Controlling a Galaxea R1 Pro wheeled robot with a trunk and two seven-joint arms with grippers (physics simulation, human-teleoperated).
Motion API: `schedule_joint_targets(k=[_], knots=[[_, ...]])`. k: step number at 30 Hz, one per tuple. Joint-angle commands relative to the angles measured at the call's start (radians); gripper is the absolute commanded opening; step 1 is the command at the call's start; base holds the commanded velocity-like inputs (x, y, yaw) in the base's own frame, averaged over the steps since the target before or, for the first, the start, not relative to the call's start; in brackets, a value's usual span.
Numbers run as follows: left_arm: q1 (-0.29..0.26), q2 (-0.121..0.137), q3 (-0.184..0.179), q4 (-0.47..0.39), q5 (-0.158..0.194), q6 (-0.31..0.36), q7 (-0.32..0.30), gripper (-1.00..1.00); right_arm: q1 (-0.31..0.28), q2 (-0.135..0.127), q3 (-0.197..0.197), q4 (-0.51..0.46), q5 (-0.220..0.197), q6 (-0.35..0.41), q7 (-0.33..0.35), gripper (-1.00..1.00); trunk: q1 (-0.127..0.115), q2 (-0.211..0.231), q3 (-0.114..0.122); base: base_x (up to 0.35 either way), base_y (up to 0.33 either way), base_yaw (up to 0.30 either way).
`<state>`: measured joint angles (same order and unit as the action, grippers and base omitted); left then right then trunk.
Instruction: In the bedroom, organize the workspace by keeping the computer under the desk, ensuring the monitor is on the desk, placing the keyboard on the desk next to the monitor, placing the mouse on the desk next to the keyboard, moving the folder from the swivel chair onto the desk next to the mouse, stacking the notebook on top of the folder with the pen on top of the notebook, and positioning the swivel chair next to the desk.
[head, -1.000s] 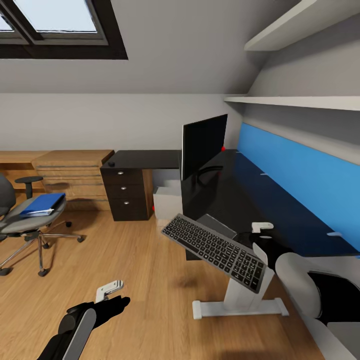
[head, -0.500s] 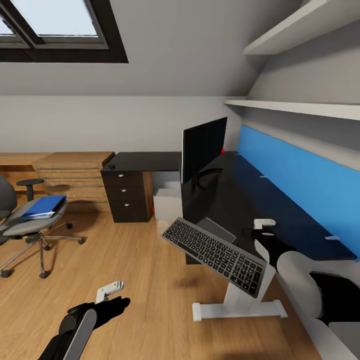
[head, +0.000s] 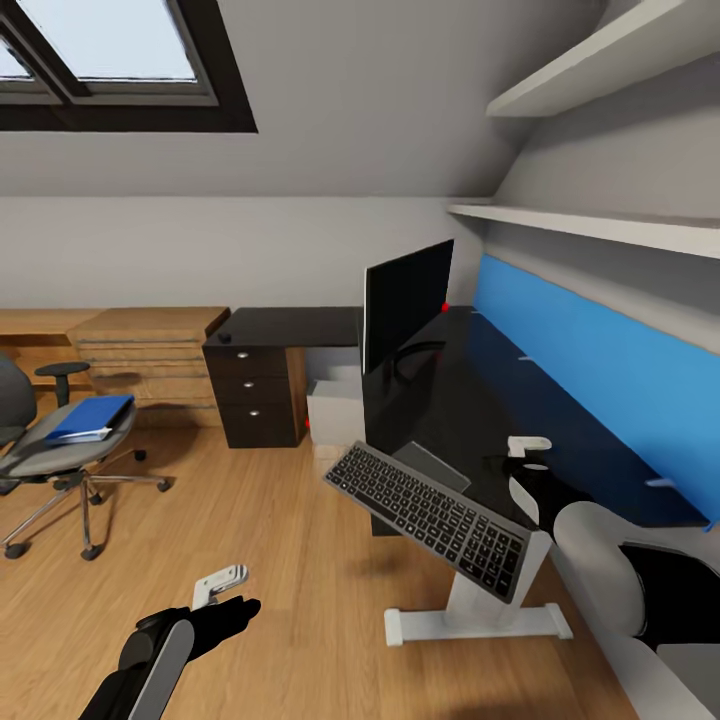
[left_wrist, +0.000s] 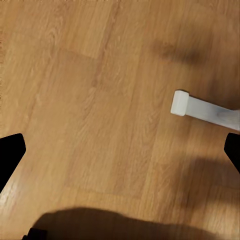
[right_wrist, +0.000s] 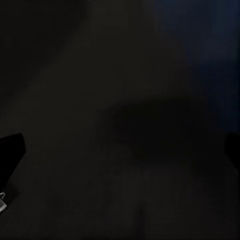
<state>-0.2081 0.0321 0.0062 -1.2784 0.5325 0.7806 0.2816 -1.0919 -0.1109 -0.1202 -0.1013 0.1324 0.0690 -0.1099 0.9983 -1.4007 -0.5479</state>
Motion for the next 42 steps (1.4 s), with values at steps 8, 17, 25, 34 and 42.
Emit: schedule_joint_targets(k=[8,17,25,34,42], knots=[[-0.001,0.000,0.000,-0.001,0.011,0.003,0.009,1.00,0.002,0.002,-0.013,-0.097,-0.015,0.150,0.004,1.00,-0.031,0.056,0.024,0.000,0.000,0.000],[-0.001,0.000,-0.002,0.000,0.012,0.003,0.008,1.00,0.213,0.005,-0.013,-0.544,-0.051,0.339,0.152,1.00,-0.065,0.119,0.052,0.000,0.000,0.000],[-0.001,0.000,-0.002,0.001,0.013,0.003,0.008,1.00,0.465,0.048,-0.013,-1.024,-0.061,0.590,0.168,1.00,-0.065,0.119,0.052,0.000,0.000,0.000],[-0.001,0.000,-0.002,0.001,0.012,0.003,0.008,1.00,0.525,0.085,-0.013,-1.181,-0.073,0.696,0.175,1.00,-0.065,0.119,0.052,0.000,0.000,0.000],[-0.001,0.000,-0.002,0.001,0.012,0.003,0.008,1.00,0.529,0.089,-0.016,-1.200,-0.120,0.701,0.181,1.00,-0.065,0.119,0.052,-0.138,0.058,0.000]])
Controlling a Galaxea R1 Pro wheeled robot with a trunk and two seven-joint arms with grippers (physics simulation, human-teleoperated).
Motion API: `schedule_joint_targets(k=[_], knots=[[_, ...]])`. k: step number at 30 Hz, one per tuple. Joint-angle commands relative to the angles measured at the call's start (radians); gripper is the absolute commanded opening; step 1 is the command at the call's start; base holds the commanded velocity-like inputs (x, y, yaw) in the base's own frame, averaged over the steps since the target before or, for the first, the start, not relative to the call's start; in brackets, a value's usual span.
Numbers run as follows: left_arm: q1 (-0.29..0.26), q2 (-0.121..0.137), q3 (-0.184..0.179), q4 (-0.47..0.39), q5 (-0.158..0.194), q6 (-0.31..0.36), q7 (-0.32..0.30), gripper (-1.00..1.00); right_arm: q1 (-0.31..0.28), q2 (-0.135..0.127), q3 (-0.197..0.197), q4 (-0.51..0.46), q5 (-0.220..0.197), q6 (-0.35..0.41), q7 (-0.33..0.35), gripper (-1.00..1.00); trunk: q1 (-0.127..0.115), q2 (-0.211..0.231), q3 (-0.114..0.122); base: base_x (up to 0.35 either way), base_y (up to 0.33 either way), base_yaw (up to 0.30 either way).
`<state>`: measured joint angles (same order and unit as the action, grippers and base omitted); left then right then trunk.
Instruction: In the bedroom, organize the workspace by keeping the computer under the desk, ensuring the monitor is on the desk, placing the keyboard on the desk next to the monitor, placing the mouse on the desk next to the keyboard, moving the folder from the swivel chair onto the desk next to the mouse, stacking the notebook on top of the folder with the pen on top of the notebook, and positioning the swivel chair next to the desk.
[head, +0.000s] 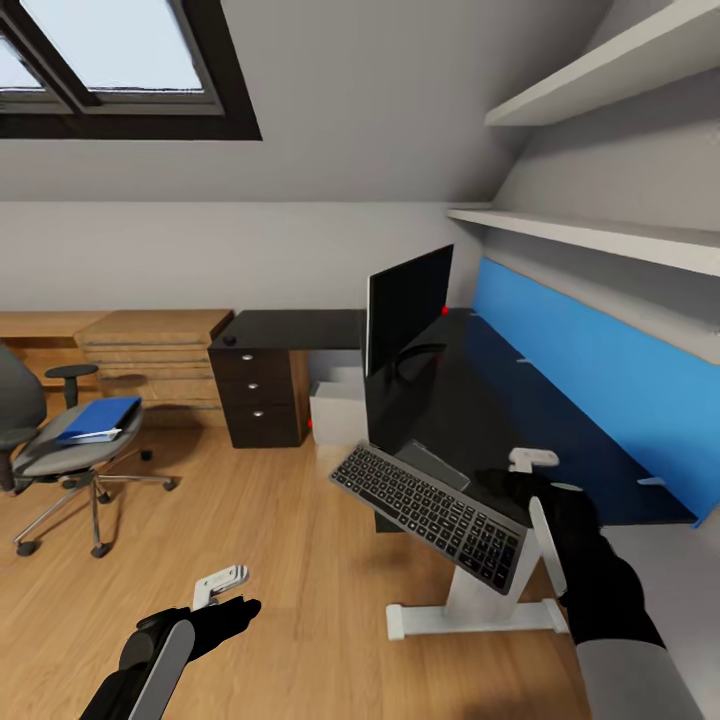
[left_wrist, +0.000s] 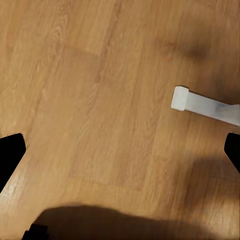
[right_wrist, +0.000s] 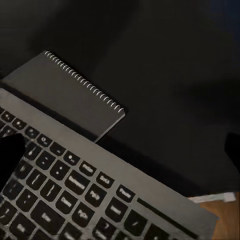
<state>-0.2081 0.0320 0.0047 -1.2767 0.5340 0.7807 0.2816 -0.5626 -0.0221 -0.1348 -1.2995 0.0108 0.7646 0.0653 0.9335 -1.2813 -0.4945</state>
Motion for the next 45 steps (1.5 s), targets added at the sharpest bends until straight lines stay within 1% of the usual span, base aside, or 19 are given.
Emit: schedule_joint_targets(k=[1,4,8,9,13,18,23,28,35,38,40,43,44,45], knots=[[-0.001,0.000,0.000,-0.001,0.011,0.003,0.008,1.00,-0.001,0.000,-0.002,-0.009,-0.037,0.005,0.006,1.00,0.000,-0.001,-0.001,-0.288,0.117,-0.004],[-0.001,0.000,0.000,-0.001,0.011,0.003,0.008,1.00,0.000,0.001,-0.003,-0.013,-0.065,0.005,0.005,1.00,0.000,-0.001,-0.001,-0.297,0.121,-0.021],[-0.001,0.000,0.000,-0.001,0.011,0.003,0.008,1.00,0.000,0.000,-0.003,-0.015,-0.087,0.005,0.004,1.00,0.000,-0.001,-0.001,-0.306,0.125,-0.018],[-0.001,0.000,0.000,-0.001,0.012,0.003,0.008,1.00,0.000,-0.001,-0.003,-0.016,-0.098,0.007,0.004,1.00,0.000,-0.001,-0.001,-0.314,0.130,-0.001],[-0.001,0.000,0.000,0.001,0.011,0.003,0.008,1.00,0.000,-0.001,-0.003,-0.013,-0.098,0.006,0.004,1.00,0.000,-0.001,-0.001,-0.314,0.131,-0.017],[-0.001,0.000,0.000,0.003,0.011,0.003,0.008,1.00,0.000,-0.001,-0.004,-0.012,-0.098,0.007,0.004,1.00,0.000,-0.001,-0.001,-0.314,0.131,-0.200],[-0.001,0.000,0.000,0.004,0.011,0.003,0.008,1.00,0.000,-0.001,-0.004,-0.011,-0.098,0.006,0.004,1.00,0.000,-0.001,-0.001,-0.259,0.084,-0.074],[-0.001,0.000,0.000,0.002,0.011,0.003,0.008,1.00,0.000,-0.001,-0.004,-0.011,-0.098,0.007,0.004,1.00,0.000,-0.001,-0.001,-0.032,0.008,-0.006],[-0.001,-0.001,-0.001,-0.062,0.012,0.003,0.005,1.00,0.000,-0.005,-0.007,-0.009,-0.101,0.006,0.010,1.00,0.000,-0.001,-0.001,-0.003,0.001,-0.001],[-0.001,0.000,0.000,-0.077,0.012,0.003,0.005,1.00,0.000,-0.006,-0.026,0.002,-0.105,0.006,0.020,1.00,0.011,-0.022,-0.010,0.000,0.000,0.000],[-0.001,0.000,0.000,-0.080,0.012,0.003,0.006,1.00,0.000,-0.007,-0.055,0.017,-0.114,0.006,0.027,1.00,0.019,-0.036,-0.017,0.000,0.000,0.000],[-0.001,-0.001,0.000,-0.084,0.012,0.003,0.008,1.00,0.000,-0.007,-0.121,0.046,-0.142,0.008,0.040,1.00,0.030,-0.057,-0.026,0.000,0.000,0.000],[-0.001,-0.001,0.000,-0.085,0.012,0.003,0.008,1.00,0.000,-0.007,-0.171,0.070,-0.169,0.010,0.048,1.00,0.034,-0.064,-0.029,0.000,0.000,0.000],[-0.001,-0.001,0.000,-0.085,0.012,0.003,0.009,1.00,-0.001,-0.008,-0.195,0.082,-0.184,0.011,0.052,1.00,0.038,-0.071,-0.032,0.000,0.000,0.000]])
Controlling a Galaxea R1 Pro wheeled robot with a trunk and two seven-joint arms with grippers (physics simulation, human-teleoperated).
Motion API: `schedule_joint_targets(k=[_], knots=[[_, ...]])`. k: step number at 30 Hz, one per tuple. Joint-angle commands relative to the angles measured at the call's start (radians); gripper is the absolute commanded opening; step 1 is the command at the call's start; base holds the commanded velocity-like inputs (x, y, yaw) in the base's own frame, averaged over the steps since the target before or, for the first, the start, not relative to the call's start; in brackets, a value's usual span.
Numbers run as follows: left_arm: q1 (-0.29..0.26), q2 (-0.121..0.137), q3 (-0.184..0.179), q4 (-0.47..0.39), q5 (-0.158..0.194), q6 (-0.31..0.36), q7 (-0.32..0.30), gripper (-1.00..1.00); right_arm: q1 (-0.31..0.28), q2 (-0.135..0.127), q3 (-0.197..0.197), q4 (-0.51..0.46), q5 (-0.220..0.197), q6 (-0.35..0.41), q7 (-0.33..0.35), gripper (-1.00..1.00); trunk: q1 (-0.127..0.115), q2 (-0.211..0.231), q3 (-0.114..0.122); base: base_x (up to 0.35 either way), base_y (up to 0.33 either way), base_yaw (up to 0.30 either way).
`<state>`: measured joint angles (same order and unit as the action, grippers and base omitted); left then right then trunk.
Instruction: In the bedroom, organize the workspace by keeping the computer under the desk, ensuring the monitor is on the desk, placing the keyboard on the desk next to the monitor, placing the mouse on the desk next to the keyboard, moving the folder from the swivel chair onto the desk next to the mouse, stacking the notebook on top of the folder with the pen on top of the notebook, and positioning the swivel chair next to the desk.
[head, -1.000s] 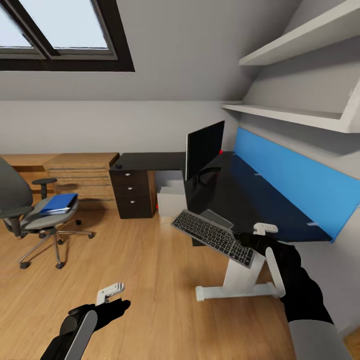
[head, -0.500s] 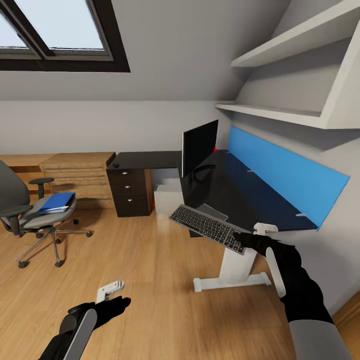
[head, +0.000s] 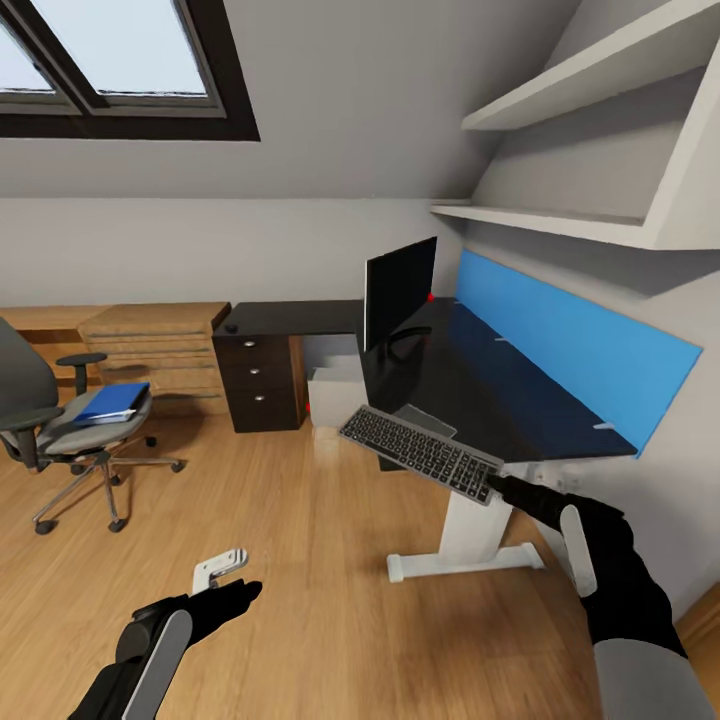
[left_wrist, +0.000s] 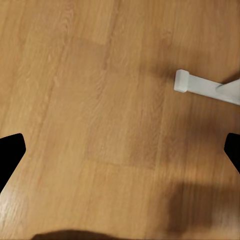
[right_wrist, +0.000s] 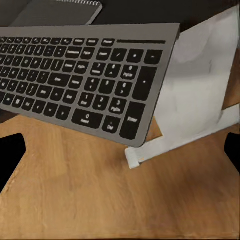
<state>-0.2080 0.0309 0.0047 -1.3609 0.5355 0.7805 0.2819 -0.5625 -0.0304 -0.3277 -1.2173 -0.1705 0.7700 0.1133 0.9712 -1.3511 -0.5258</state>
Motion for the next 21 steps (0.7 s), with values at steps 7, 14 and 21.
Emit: schedule_joint_targets(k=[7,14,21], knots=[[-0.001,0.000,0.000,-0.002,0.011,0.003,0.012,1.00,-0.002,-0.026,-0.156,0.075,-0.120,0.008,0.016,1.00,0.027,-0.050,-0.023,0.000,0.000,0.000],[-0.001,0.000,0.000,-0.001,0.010,0.003,0.014,1.00,-0.002,-0.074,-0.222,0.165,-0.302,0.009,0.018,1.00,0.054,-0.099,-0.045,0.000,0.000,0.000],[-0.001,0.000,-0.001,-0.002,0.009,0.003,0.014,1.00,-0.003,-0.149,-0.233,0.291,-0.463,0.009,0.018,1.00,0.081,-0.148,-0.067,0.000,0.000,0.000]])
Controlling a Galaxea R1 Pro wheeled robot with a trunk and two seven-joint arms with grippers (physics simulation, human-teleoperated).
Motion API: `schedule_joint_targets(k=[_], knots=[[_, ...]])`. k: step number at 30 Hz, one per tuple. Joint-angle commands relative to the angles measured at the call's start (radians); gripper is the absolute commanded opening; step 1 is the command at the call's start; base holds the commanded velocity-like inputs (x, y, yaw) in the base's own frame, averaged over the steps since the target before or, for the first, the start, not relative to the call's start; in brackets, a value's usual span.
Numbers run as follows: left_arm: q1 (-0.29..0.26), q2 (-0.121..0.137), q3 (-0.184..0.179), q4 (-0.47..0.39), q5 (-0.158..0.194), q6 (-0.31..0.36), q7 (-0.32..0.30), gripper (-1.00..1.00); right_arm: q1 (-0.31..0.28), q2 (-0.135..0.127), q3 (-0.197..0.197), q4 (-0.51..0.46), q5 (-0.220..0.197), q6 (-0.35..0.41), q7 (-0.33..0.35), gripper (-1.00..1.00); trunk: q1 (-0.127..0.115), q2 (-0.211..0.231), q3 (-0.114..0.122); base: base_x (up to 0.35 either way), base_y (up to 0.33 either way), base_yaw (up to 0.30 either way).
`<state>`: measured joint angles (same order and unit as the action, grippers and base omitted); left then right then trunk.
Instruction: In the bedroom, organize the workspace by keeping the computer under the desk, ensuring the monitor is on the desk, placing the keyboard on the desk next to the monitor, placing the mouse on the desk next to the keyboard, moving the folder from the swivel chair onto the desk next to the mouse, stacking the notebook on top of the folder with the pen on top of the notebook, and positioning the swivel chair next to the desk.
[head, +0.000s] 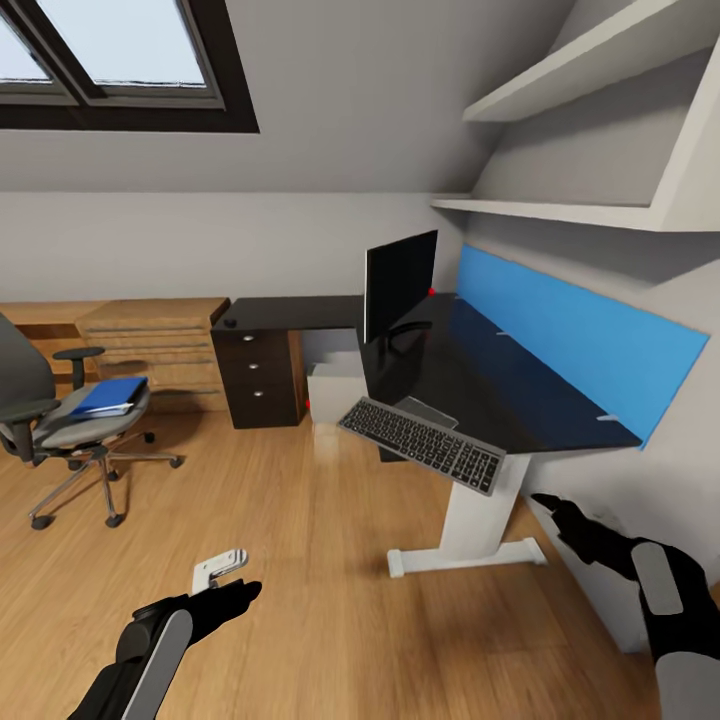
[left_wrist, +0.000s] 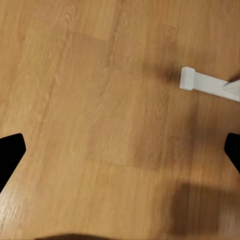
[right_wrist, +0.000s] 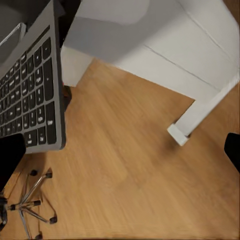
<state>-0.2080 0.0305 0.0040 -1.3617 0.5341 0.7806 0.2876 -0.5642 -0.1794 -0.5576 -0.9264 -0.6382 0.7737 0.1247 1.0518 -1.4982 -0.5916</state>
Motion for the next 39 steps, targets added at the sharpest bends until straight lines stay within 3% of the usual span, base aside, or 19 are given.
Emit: schedule_joint_targets(k=[1,7,13,17,19,24,29,39], knots=[[-0.001,0.000,-0.001,-0.001,0.011,0.003,0.008,1.00,-0.001,-0.009,-0.004,0.018,-0.013,0.006,0.007,1.00,0.004,-0.008,-0.004,0.000,0.000,0.000],[-0.001,0.000,-0.019,-0.004,0.010,0.003,0.008,1.00,-0.007,-0.062,-0.005,0.123,-0.098,0.007,0.010,1.00,0.027,-0.050,-0.023,0.000,0.000,0.000],[-0.002,0.000,-0.031,-0.018,0.010,0.003,0.007,1.00,-0.009,-0.080,-0.004,0.159,-0.126,0.048,0.048,1.00,0.050,-0.092,-0.042,0.000,0.000,0.000],[-0.002,0.000,-0.034,-0.025,0.010,0.003,0.006,1.00,-0.009,-0.085,-0.003,0.164,-0.130,0.119,0.199,1.00,0.065,-0.120,-0.054,0.000,0.000,0.000],[-0.002,0.000,-0.035,-0.027,0.011,0.003,0.008,1.00,-0.008,-0.088,0.001,0.164,-0.129,0.179,0.326,1.00,0.073,-0.134,-0.061,0.000,0.000,0.000],[-0.002,0.000,-0.036,-0.025,0.011,0.003,0.008,1.00,-0.007,-0.089,0.006,0.146,-0.129,0.206,0.411,1.00,0.092,-0.169,-0.076,0.000,0.000,0.000],[-0.002,0.000,-0.037,-0.023,0.011,0.003,0.008,1.00,-0.006,-0.089,0.007,0.130,-0.122,0.211,0.549,1.00,0.111,-0.204,-0.092,0.000,0.000,0.000],[-0.002,0.000,-0.056,-0.022,0.011,0.003,0.008,1.00,-0.005,-0.096,0.007,0.126,-0.120,0.211,0.573,1.00,0.150,-0.274,-0.123,0.000,0.000,0.000]])
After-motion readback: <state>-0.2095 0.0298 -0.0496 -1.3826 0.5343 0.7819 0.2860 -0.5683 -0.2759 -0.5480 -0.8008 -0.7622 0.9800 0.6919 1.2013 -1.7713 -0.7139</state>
